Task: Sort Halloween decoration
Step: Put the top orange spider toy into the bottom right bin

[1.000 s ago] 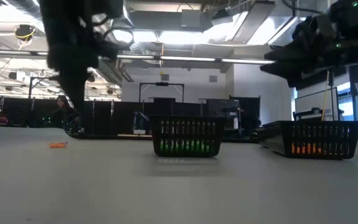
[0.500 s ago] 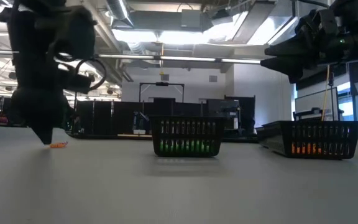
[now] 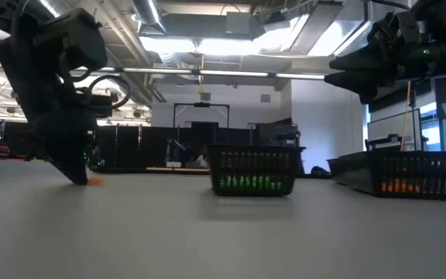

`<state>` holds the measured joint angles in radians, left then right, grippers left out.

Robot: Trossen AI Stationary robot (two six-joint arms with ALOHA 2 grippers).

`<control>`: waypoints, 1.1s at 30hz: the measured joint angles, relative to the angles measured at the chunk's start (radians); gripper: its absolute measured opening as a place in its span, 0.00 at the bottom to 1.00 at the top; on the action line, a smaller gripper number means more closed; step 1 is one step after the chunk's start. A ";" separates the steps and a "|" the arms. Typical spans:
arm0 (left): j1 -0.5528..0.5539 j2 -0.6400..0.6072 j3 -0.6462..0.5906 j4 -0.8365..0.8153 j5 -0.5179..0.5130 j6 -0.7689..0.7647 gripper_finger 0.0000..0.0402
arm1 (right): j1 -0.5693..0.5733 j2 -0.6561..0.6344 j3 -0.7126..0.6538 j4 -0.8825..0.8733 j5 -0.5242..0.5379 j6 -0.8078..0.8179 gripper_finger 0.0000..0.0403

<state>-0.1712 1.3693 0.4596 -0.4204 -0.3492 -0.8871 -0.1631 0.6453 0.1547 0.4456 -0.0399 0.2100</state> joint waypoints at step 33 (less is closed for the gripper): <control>-0.098 -0.076 0.200 0.161 -0.117 0.292 0.00 | 0.000 0.000 0.000 0.000 0.003 0.001 0.49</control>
<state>-0.2696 1.2930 0.6600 -0.2593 -0.4659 -0.5951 -0.1635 0.6456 0.1547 0.4454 -0.0374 0.2111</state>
